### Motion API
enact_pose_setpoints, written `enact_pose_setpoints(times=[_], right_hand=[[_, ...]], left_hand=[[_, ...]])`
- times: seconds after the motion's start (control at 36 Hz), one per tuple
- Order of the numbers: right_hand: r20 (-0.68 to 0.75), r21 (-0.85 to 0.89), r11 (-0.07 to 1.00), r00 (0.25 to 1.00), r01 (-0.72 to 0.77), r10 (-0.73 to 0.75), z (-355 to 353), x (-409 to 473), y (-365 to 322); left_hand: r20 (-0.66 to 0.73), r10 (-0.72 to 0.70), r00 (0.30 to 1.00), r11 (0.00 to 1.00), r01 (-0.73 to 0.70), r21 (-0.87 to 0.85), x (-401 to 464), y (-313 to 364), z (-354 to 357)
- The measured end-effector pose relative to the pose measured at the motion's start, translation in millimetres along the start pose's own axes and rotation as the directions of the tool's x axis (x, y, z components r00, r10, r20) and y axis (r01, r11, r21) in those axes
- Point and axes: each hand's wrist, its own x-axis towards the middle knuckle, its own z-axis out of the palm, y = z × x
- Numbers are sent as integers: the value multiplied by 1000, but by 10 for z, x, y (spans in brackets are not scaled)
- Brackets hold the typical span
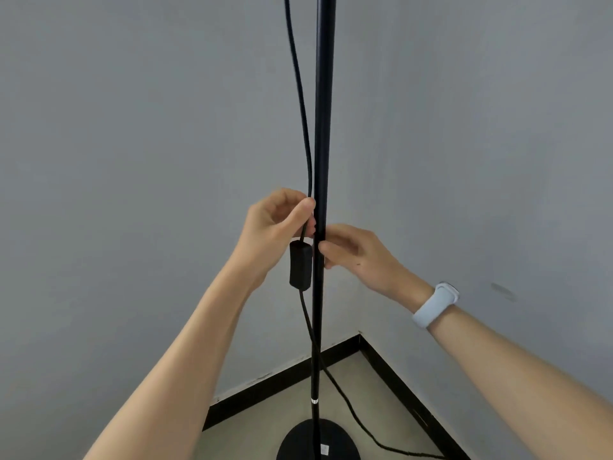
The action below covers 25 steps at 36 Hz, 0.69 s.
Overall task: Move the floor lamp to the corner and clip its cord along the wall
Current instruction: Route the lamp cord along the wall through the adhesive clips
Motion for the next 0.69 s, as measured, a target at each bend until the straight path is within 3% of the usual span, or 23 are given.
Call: enact_pose_setpoints(times=[0.11, 0.22, 0.47, 0.69], right_hand=[[-187, -36, 983, 965, 181, -184, -125, 133, -328], [-207, -72, 969, 947, 236, -246, -200, 269, -498], [-194, -99, 965, 946, 243, -258, -80, 414, -587], [-202, -44, 973, 952, 227, -231, -131, 467, -576]], left_hand=[[11, 22, 1000, 995, -21, -98, 119, 167, -17], [-4, 74, 997, 990, -74, -117, 283, 357, -56], [-33, 154, 987, 988, -154, 9, 630, 825, -73], [-57, 122, 991, 986, -114, 124, 810, 939, -23]])
